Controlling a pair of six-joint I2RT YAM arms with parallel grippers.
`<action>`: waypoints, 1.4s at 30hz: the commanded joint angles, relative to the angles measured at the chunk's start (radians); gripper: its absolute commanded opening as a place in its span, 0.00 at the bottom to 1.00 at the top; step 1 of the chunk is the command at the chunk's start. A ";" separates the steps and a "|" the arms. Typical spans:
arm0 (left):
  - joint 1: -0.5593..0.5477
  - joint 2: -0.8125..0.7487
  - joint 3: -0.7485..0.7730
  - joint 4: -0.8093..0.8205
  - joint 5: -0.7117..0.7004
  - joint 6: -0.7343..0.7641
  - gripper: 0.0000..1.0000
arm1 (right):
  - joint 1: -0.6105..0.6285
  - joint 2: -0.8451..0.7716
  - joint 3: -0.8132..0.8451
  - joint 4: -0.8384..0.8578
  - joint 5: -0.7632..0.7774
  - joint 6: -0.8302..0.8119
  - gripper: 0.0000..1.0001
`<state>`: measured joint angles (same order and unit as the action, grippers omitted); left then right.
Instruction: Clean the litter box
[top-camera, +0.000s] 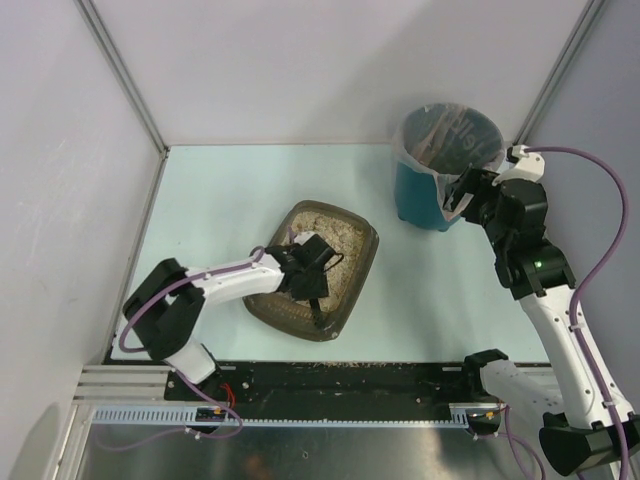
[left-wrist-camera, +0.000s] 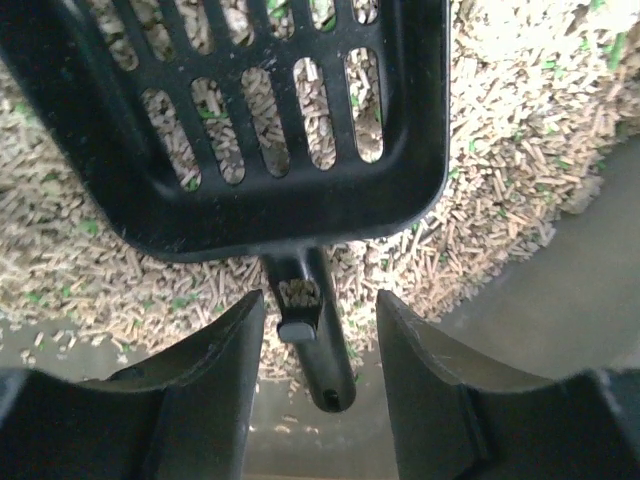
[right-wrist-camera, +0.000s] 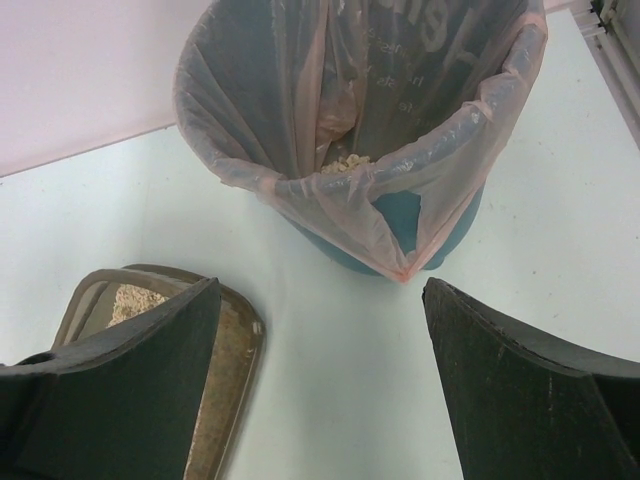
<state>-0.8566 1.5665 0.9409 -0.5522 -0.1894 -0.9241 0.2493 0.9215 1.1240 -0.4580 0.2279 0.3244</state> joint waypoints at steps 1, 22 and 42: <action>0.016 0.046 0.044 0.023 -0.002 0.031 0.54 | 0.004 -0.053 0.028 -0.001 -0.001 0.002 0.86; 0.064 0.115 0.105 0.069 -0.038 0.185 0.38 | 0.004 -0.078 0.020 -0.059 0.005 0.002 0.86; 0.062 -0.065 0.114 0.066 -0.041 0.554 0.00 | 0.007 -0.047 0.019 -0.022 0.007 0.016 0.87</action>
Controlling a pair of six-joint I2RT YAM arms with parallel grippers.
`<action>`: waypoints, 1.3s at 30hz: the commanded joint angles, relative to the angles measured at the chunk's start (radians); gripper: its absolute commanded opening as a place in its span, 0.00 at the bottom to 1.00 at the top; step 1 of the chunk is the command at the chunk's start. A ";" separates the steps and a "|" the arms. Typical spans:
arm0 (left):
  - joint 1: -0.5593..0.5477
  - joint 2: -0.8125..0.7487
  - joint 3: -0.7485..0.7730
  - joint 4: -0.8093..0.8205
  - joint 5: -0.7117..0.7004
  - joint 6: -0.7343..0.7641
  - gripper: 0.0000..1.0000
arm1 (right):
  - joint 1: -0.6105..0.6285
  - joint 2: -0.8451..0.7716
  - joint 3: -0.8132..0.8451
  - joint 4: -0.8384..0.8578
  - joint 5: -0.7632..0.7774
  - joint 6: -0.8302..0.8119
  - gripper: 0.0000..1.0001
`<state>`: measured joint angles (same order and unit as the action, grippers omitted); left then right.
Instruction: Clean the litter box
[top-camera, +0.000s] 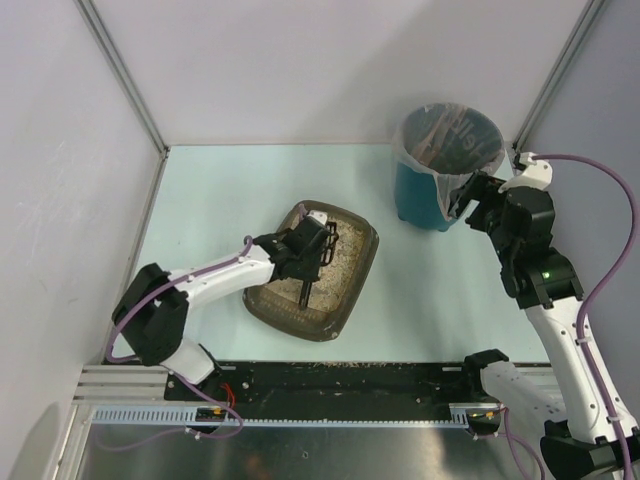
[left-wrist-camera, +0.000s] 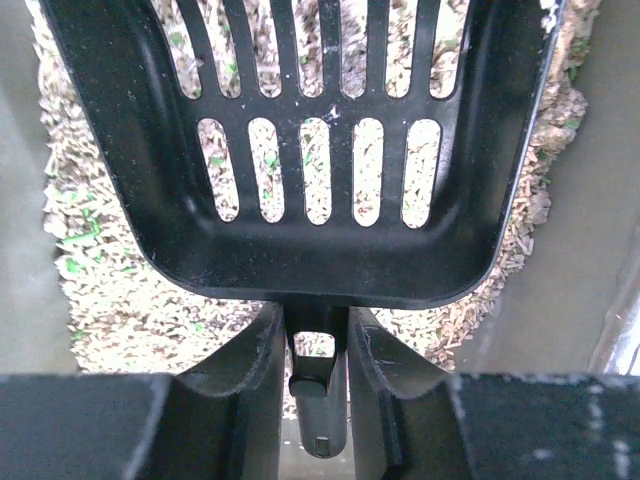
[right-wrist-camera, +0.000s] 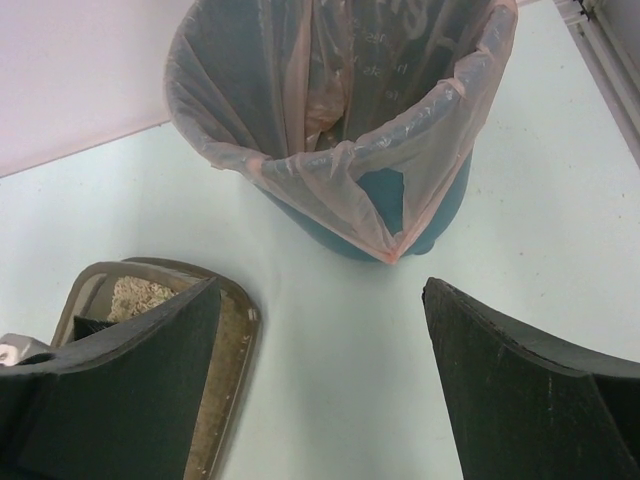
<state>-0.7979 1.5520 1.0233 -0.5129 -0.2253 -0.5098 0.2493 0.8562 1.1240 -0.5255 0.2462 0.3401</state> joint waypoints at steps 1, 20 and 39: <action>0.003 -0.050 0.037 0.024 -0.002 0.174 0.00 | 0.008 0.026 0.019 0.051 -0.027 -0.006 0.87; 0.003 -0.341 0.063 0.017 0.038 0.364 0.00 | 0.304 0.063 0.026 0.251 -0.307 -0.115 0.77; -0.076 -0.411 -0.017 -0.041 0.083 0.461 0.00 | 0.462 0.398 0.180 0.214 -0.523 -0.141 0.71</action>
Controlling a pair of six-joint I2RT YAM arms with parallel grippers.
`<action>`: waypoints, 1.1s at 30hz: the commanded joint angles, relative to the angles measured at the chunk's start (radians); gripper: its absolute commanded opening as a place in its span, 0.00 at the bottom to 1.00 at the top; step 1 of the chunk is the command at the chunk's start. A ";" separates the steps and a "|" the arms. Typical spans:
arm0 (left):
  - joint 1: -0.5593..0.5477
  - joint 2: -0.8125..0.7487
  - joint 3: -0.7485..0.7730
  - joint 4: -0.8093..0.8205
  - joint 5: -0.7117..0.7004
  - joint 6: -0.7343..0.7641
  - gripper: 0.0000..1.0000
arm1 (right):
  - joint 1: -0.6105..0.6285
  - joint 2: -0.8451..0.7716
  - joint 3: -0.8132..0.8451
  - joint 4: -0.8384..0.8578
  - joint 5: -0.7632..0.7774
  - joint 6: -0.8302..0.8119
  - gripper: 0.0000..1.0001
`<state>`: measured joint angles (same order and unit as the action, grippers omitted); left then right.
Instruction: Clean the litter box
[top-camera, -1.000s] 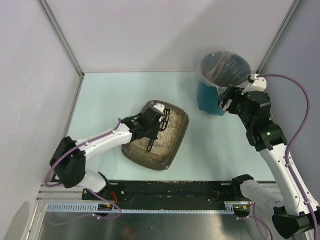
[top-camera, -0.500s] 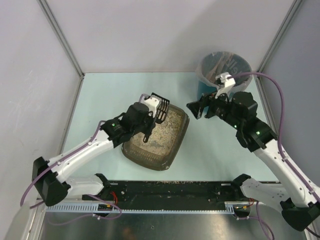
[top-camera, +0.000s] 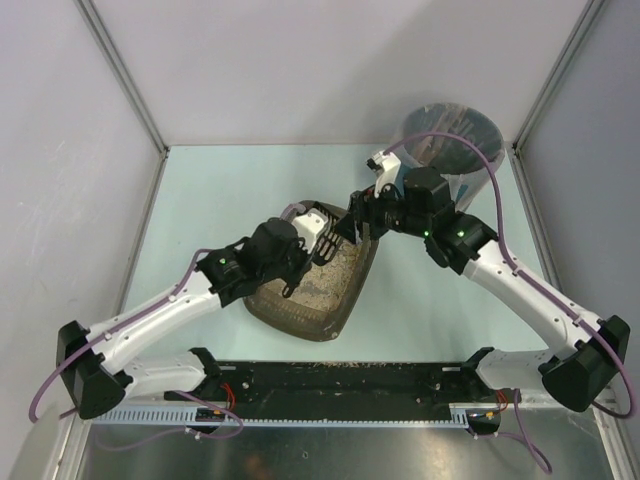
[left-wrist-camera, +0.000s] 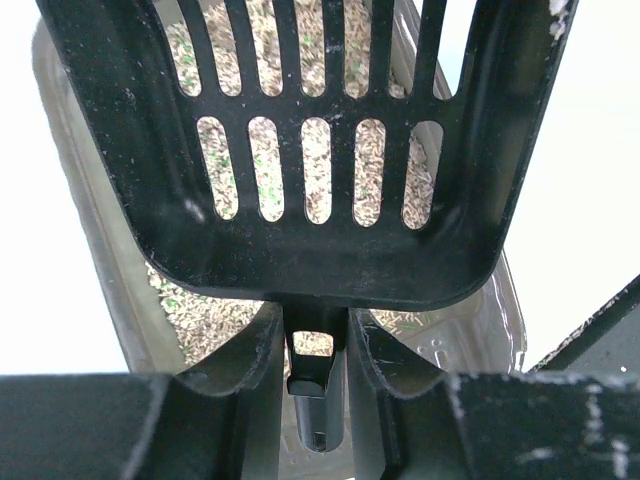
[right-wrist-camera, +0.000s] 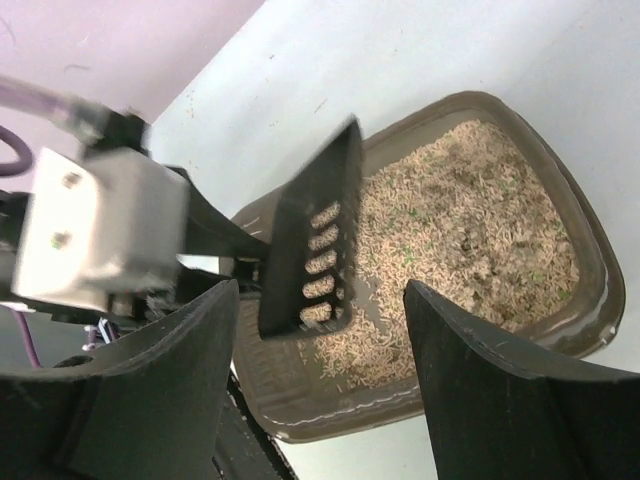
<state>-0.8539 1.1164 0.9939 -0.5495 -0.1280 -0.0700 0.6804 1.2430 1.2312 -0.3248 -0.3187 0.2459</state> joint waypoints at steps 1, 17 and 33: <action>-0.023 0.032 0.018 -0.003 -0.018 0.022 0.00 | 0.034 0.013 0.073 0.010 0.056 -0.045 0.71; -0.096 0.049 0.052 0.000 0.004 0.047 0.00 | 0.028 0.136 0.073 0.027 0.074 -0.082 0.59; -0.065 -0.122 -0.018 0.025 -0.027 -0.119 0.94 | -0.076 0.148 0.030 0.101 -0.158 0.038 0.00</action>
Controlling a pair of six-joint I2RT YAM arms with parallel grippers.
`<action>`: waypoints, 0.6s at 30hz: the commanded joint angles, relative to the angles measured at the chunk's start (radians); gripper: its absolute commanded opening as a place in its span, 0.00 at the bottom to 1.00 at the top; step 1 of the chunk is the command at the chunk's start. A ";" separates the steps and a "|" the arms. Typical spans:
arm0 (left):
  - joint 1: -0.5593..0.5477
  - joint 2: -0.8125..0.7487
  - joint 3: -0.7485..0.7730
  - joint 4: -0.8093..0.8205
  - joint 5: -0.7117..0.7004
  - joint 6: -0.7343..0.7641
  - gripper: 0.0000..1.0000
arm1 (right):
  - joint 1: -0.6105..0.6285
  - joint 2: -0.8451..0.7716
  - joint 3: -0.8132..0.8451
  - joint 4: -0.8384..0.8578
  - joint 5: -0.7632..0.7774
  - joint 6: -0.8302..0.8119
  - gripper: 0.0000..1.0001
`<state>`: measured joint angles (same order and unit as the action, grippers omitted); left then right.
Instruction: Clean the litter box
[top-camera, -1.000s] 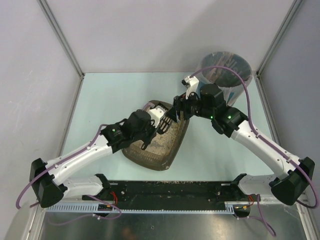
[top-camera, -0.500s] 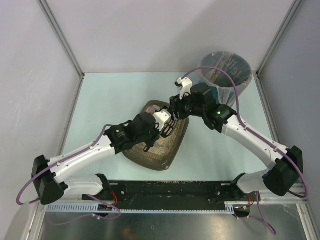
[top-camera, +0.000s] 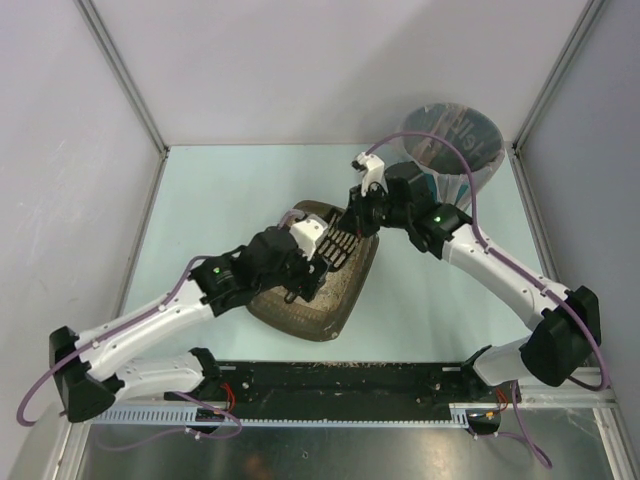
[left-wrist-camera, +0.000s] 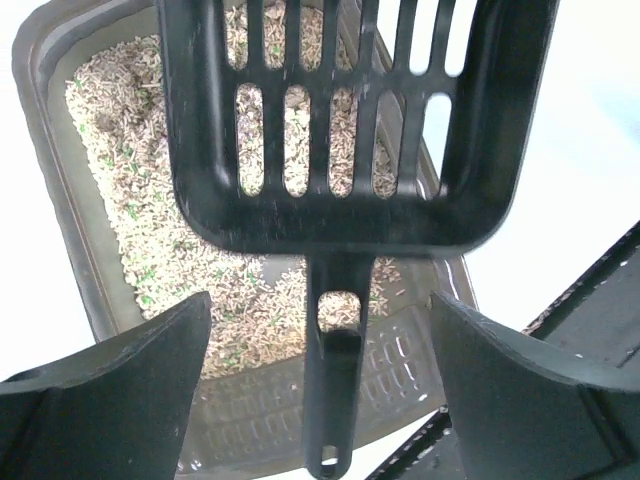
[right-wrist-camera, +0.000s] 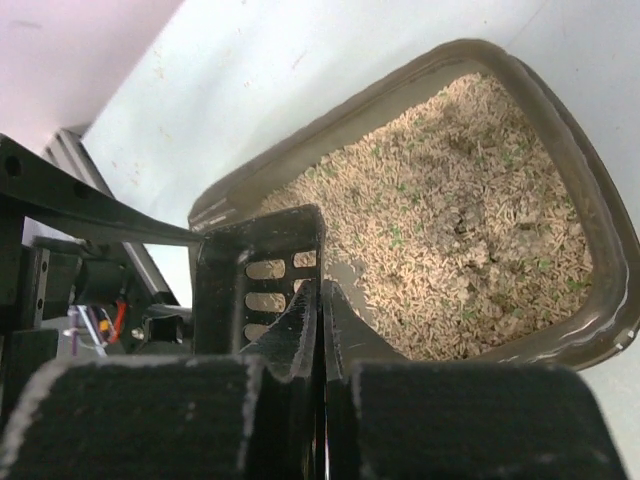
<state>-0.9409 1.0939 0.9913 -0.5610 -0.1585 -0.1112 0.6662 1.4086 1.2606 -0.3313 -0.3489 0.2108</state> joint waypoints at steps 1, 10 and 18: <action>0.062 -0.120 -0.019 0.045 0.028 -0.094 0.99 | -0.072 -0.019 -0.003 0.119 -0.163 0.088 0.00; 0.330 -0.327 -0.126 0.096 0.451 -0.326 1.00 | -0.174 -0.031 -0.095 0.366 -0.338 0.248 0.00; 0.504 -0.376 -0.217 0.145 0.681 -0.470 1.00 | -0.174 -0.031 -0.150 0.498 -0.354 0.321 0.00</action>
<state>-0.4820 0.7071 0.7994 -0.4782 0.3431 -0.4808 0.4908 1.4082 1.1191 0.0235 -0.6613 0.4713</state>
